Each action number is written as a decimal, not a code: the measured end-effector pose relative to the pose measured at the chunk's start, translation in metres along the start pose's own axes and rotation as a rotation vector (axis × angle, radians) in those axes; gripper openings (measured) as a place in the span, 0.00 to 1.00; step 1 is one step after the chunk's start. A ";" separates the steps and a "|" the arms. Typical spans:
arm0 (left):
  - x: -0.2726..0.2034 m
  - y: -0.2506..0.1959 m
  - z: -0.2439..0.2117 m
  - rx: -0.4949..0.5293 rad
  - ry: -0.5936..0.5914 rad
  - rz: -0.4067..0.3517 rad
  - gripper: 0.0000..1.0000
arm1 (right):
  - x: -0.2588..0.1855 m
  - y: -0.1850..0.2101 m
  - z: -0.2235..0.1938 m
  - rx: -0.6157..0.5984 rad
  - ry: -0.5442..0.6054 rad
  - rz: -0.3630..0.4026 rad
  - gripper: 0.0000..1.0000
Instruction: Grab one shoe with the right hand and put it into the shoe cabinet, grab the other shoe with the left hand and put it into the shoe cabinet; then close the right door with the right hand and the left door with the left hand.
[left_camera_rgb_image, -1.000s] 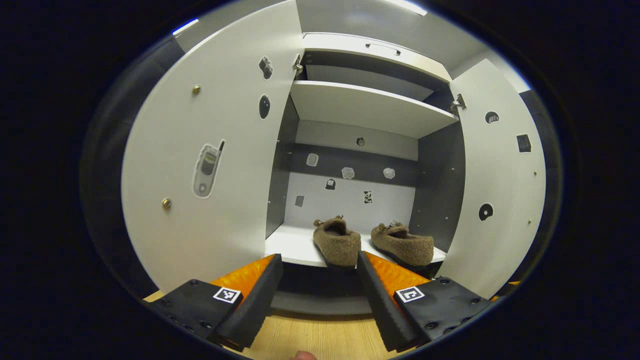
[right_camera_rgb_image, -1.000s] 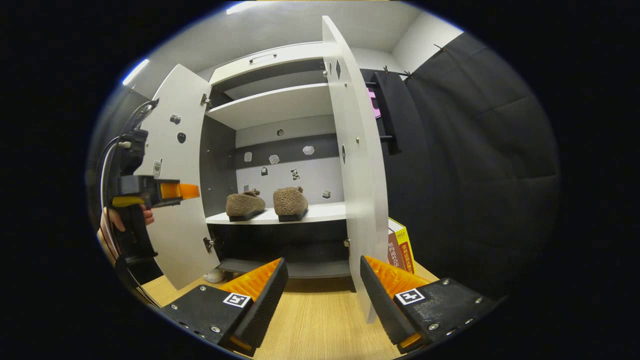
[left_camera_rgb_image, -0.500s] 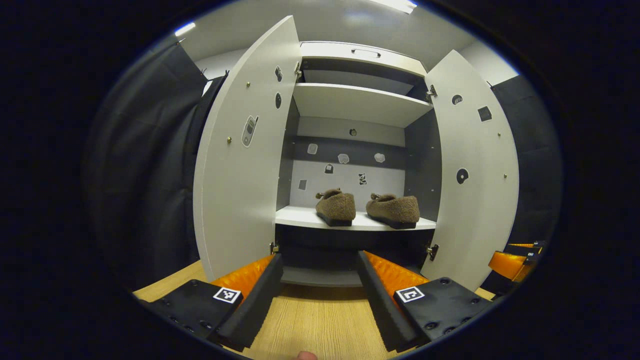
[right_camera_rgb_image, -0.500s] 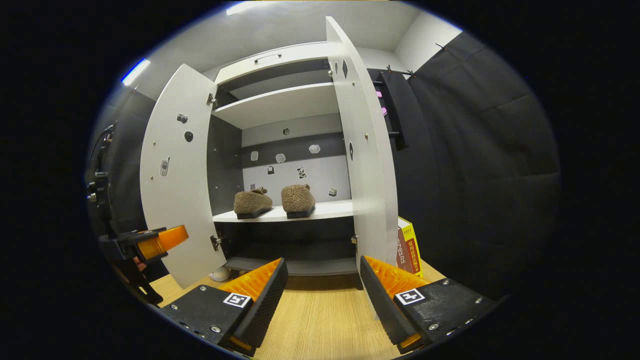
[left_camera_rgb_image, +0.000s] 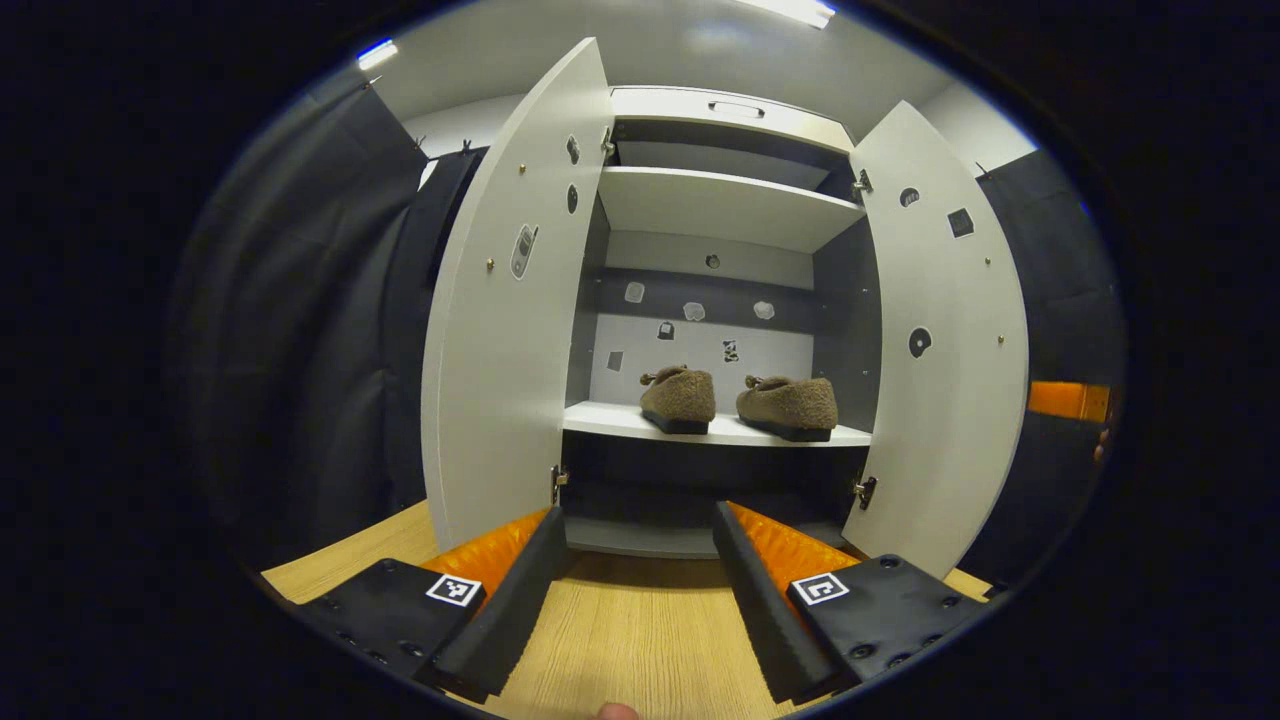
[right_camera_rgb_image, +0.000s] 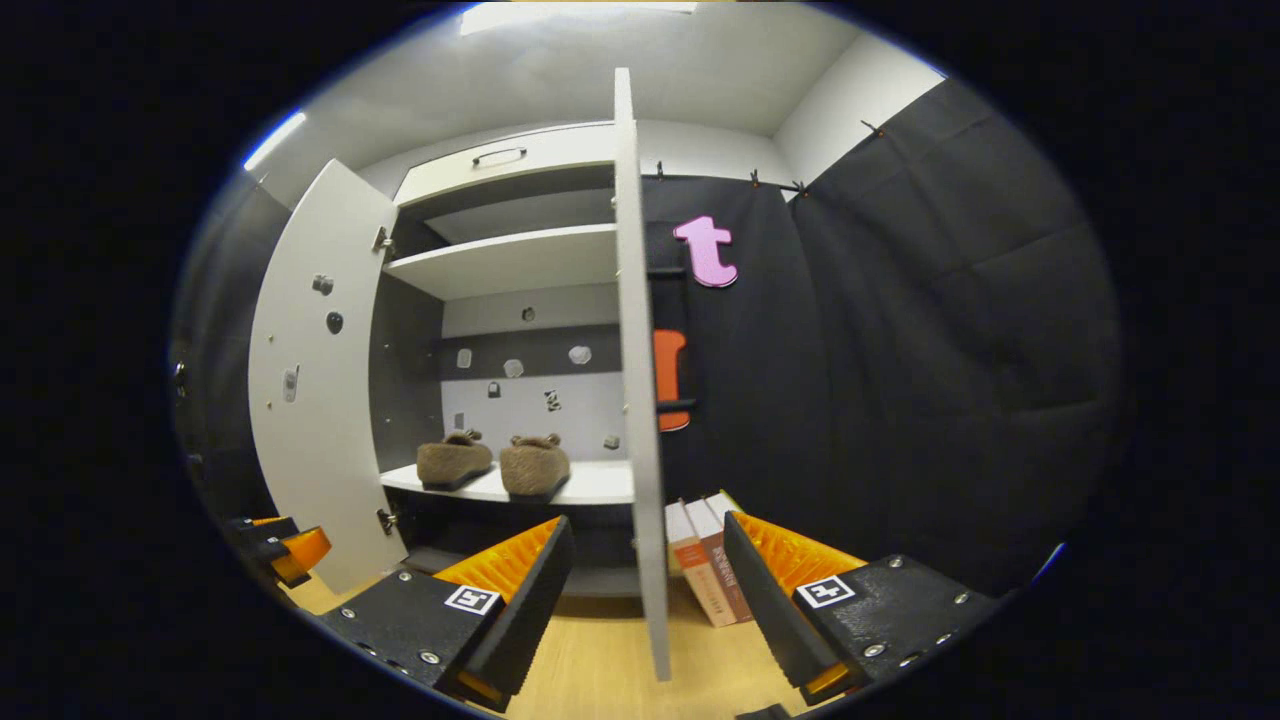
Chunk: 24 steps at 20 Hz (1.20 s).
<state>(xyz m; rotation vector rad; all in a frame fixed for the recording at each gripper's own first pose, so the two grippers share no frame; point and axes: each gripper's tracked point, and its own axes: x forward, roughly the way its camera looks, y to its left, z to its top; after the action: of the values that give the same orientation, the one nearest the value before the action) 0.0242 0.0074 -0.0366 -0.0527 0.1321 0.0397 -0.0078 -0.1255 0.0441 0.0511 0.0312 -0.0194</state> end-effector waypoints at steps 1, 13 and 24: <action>-0.001 0.000 0.000 0.001 -0.003 -0.001 0.97 | 0.007 -0.017 0.014 -0.004 -0.009 -0.028 0.92; -0.009 0.004 0.004 0.022 -0.016 0.000 0.97 | 0.081 -0.069 0.099 -0.134 -0.077 -0.102 0.92; -0.006 0.006 0.013 0.026 -0.023 0.008 0.97 | 0.077 -0.053 0.094 -0.095 -0.065 -0.079 0.87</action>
<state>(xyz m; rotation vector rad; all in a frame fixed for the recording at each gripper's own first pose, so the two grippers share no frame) 0.0201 0.0138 -0.0236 -0.0262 0.1099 0.0463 0.0712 -0.1848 0.1331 -0.0458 -0.0307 -0.0984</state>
